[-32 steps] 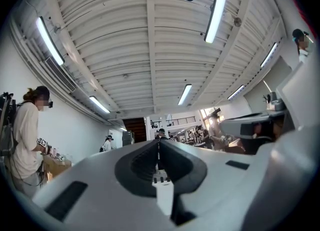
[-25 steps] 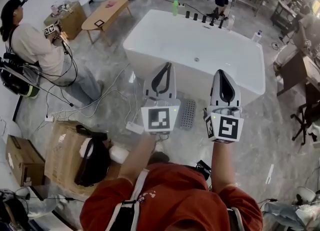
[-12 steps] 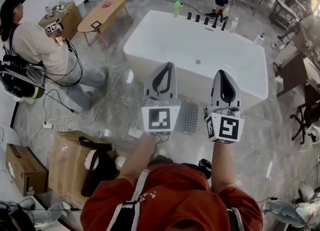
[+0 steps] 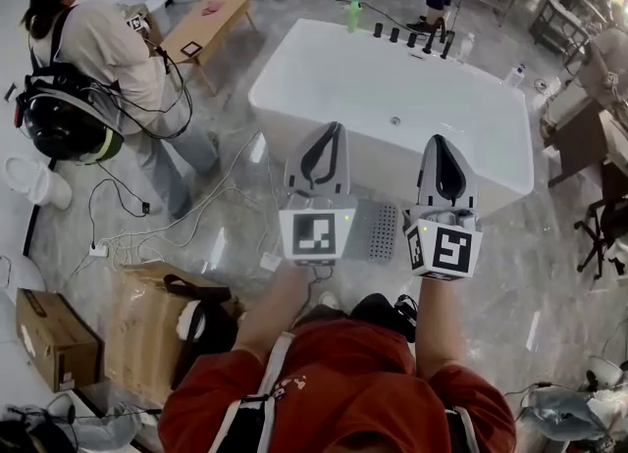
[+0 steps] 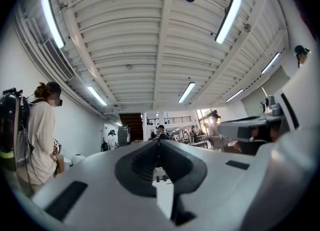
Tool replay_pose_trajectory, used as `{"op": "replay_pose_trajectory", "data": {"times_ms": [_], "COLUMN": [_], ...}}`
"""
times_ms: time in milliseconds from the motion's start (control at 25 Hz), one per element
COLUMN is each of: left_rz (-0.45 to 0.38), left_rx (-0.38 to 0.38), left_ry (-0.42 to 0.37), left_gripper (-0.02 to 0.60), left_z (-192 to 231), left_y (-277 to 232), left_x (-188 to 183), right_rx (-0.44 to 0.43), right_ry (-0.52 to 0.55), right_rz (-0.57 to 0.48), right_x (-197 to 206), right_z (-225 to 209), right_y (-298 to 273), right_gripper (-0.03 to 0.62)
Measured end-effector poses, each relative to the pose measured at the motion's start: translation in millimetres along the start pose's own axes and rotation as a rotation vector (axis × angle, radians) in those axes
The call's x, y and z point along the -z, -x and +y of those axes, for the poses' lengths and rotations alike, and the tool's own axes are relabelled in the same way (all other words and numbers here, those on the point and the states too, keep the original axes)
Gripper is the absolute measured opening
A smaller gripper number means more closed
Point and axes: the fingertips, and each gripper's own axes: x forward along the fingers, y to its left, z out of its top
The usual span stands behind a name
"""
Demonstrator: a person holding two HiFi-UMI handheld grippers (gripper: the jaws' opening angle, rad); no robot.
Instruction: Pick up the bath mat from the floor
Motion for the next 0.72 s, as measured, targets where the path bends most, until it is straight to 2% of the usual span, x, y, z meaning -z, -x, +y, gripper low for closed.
{"op": "replay_pose_trajectory", "data": {"times_ms": [720], "left_rz": [-0.016], "left_rx": [0.006], "left_ry": [-0.03], "left_gripper": [0.017], "left_z": [-3.8], "left_y": [-19.0], "left_x": [2.8], "right_rx": [0.005], "right_ry": [-0.013], "right_rz": [-0.016], "right_x": [10.1], "right_z": [-13.9], "right_y": [-15.7], "right_gripper": [0.012]}}
